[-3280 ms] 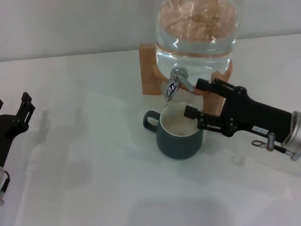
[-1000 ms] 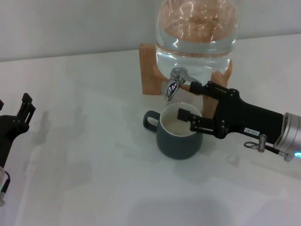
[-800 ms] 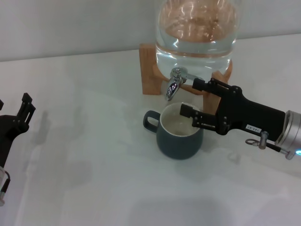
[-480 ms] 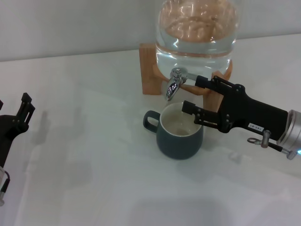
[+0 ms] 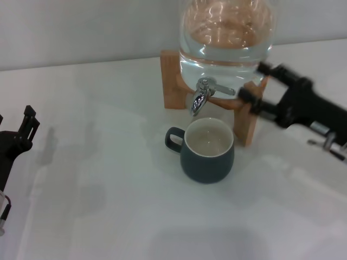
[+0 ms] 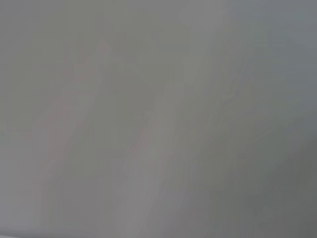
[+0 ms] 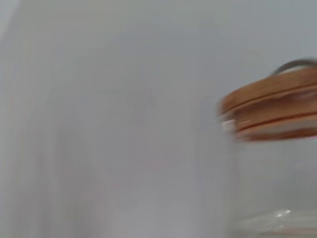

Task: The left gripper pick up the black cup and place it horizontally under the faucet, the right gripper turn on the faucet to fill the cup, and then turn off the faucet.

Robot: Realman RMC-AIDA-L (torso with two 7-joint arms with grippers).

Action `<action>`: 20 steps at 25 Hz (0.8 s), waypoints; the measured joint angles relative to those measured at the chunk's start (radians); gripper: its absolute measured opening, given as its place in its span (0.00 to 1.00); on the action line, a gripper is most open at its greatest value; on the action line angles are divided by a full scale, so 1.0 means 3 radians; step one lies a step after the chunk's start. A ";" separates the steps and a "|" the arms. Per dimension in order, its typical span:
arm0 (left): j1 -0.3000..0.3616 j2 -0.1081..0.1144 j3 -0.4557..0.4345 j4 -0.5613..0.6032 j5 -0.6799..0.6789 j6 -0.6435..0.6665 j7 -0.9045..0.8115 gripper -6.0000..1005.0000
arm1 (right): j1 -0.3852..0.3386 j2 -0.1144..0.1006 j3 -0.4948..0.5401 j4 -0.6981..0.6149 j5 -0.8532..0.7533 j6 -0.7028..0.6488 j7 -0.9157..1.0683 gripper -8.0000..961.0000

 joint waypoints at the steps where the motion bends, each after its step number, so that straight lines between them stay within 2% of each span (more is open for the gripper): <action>1: 0.0000 0.0000 -0.0001 0.0000 0.0000 0.0000 0.0000 0.77 | -0.0012 -0.0007 0.0090 0.0000 0.0004 -0.0011 -0.0002 0.88; 2: 0.0000 0.0000 -0.0002 0.0001 0.0000 0.0000 0.0000 0.77 | -0.0046 -0.0012 0.0283 0.0000 0.0004 -0.0017 -0.0002 0.88; 7: -0.0011 0.0000 -0.0010 0.0007 -0.0003 0.0000 0.0000 0.77 | -0.0107 -0.0008 0.0651 0.0000 0.0005 -0.0093 -0.0013 0.88; 11: -0.0058 0.0000 -0.0016 0.0002 -0.0037 0.0000 0.0000 0.77 | -0.0117 0.0000 0.0979 0.0087 0.0010 -0.0373 -0.0024 0.88; 16: -0.0104 0.0000 -0.0016 -0.0010 -0.0045 0.0000 0.0004 0.77 | -0.0108 0.0002 0.1105 0.0172 0.0059 -0.0845 -0.0246 0.88; 20: -0.0131 0.0000 -0.0014 -0.0010 -0.0081 0.0001 0.0008 0.77 | -0.0099 0.0005 0.1115 0.0293 0.0343 -0.1094 -0.0490 0.88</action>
